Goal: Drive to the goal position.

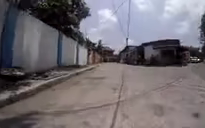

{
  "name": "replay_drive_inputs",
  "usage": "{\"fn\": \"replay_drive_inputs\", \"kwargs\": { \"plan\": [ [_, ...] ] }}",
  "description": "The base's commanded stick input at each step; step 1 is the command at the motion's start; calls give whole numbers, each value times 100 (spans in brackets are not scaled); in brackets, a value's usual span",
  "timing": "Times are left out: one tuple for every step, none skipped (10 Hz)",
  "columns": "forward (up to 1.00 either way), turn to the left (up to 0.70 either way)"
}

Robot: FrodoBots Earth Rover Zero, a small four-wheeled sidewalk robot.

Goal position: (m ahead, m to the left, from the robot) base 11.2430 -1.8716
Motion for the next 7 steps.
{"fn": "replay_drive_inputs", "kwargs": {
  "plan": [
    [90, 0],
    [90, 0],
    [90, 0],
    [90, 0],
    [90, 0],
    [90, 0],
    [90, 0]
  ]
}}
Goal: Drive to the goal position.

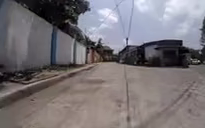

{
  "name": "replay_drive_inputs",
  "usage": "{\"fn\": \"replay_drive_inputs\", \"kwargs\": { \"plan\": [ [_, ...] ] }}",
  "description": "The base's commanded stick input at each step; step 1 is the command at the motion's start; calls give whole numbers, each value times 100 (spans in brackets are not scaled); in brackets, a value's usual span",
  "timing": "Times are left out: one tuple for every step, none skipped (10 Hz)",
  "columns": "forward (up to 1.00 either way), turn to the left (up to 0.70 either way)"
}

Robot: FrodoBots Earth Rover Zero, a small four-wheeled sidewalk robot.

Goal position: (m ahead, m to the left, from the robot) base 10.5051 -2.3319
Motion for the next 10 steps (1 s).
{"fn": "replay_drive_inputs", "kwargs": {
  "plan": [
    [90, 0],
    [90, 0],
    [90, 0],
    [90, 0],
    [90, 0],
    [90, 0],
    [90, 0],
    [90, -4],
    [90, -15],
    [90, -30]
  ]
}}
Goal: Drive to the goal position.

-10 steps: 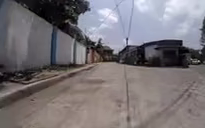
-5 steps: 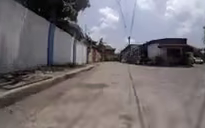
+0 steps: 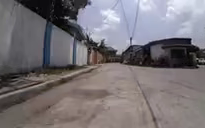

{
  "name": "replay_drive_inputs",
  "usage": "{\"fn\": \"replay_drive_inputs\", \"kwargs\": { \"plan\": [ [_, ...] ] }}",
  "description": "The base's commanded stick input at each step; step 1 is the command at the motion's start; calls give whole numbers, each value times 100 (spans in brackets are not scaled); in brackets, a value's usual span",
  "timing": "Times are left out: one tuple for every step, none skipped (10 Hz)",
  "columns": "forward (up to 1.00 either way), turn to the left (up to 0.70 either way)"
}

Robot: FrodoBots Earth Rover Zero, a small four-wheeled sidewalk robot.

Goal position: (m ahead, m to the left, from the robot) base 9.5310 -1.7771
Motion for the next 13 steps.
{"fn": "replay_drive_inputs", "kwargs": {
  "plan": [
    [90, -36],
    [90, -36],
    [90, -20],
    [90, -4],
    [90, 0],
    [90, 0],
    [90, 0],
    [90, 0],
    [90, 0],
    [90, 0],
    [90, 0],
    [90, 0],
    [90, 0]
  ]
}}
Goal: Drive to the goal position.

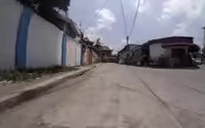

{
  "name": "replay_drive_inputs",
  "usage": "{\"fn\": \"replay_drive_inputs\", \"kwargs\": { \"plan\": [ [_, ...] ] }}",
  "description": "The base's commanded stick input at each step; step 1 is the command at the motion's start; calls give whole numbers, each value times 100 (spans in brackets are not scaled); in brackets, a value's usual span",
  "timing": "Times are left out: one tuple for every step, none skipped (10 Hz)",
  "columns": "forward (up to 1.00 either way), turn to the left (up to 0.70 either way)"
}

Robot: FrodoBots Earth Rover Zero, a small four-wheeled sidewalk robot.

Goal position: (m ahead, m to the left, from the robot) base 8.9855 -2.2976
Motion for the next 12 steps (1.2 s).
{"fn": "replay_drive_inputs", "kwargs": {
  "plan": [
    [90, 0],
    [90, 0],
    [90, 0],
    [90, -2],
    [90, -17],
    [90, -29],
    [90, -33],
    [90, -36],
    [90, -36],
    [90, -28],
    [90, -19],
    [90, -2]
  ]
}}
